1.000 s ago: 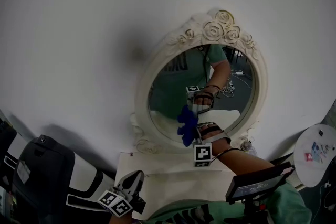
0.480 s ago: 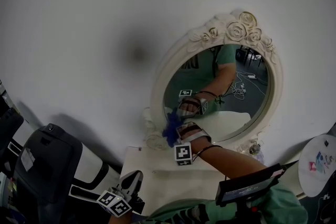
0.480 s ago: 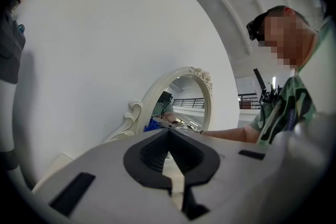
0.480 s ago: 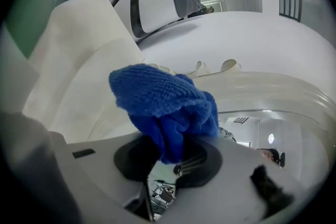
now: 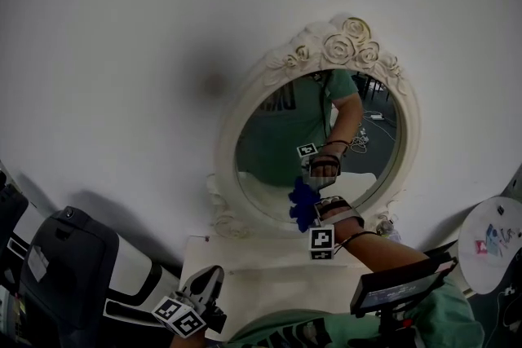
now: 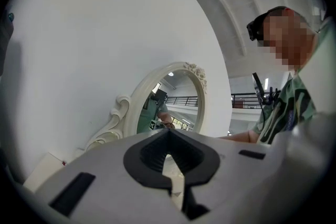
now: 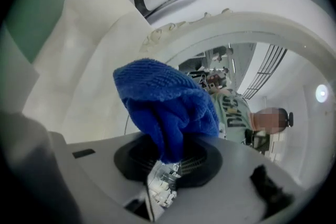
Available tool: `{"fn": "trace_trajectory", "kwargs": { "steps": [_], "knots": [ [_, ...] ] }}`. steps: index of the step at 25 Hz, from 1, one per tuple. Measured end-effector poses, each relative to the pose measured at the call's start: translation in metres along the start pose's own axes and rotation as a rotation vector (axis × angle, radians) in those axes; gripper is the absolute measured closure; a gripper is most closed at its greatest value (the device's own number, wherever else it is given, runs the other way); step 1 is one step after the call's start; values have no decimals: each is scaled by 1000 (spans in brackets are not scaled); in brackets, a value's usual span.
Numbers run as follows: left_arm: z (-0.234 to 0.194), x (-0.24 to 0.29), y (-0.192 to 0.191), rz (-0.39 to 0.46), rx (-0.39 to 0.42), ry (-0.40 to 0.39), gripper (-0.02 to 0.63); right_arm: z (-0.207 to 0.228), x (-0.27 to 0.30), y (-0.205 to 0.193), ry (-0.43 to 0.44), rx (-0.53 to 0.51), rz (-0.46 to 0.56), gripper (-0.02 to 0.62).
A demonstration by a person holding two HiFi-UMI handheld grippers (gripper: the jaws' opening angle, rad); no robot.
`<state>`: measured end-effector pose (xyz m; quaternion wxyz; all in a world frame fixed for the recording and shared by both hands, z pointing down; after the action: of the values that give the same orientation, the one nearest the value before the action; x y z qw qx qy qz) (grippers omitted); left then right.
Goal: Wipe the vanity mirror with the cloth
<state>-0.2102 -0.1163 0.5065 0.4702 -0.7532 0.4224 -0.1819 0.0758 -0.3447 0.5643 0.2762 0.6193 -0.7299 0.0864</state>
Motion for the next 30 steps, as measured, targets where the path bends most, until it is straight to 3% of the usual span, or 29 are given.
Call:
{"fn": "trace_trajectory", "kwargs": {
  "steps": [10,19,23,30],
  "knots": [
    [3,16,-2,-20,-2,-42,597,-38,-8,-133,102,93,-284,512],
    [5,17,-4,-20,6,-47,597,-37,-9,-148,150,159,-339,514],
    [4,10,-2,-14,-3,-32,597,-32,-17,-121,136,139,-260,512],
    [4,-1,-2,8,-1,-6,597,-11,-6,20,80,15,27,512]
  ]
}}
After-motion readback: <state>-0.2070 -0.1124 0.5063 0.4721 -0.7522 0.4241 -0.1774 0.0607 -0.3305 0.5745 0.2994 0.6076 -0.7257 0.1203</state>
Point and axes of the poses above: the fingertips, and each gripper's own axes: x forward along the fingers, z to its right, y out of its top, the point moved 7 cm from there along -x, backward along the fingers, and after that the axes turned 2 degrees about -x, right-handed, at the moved point
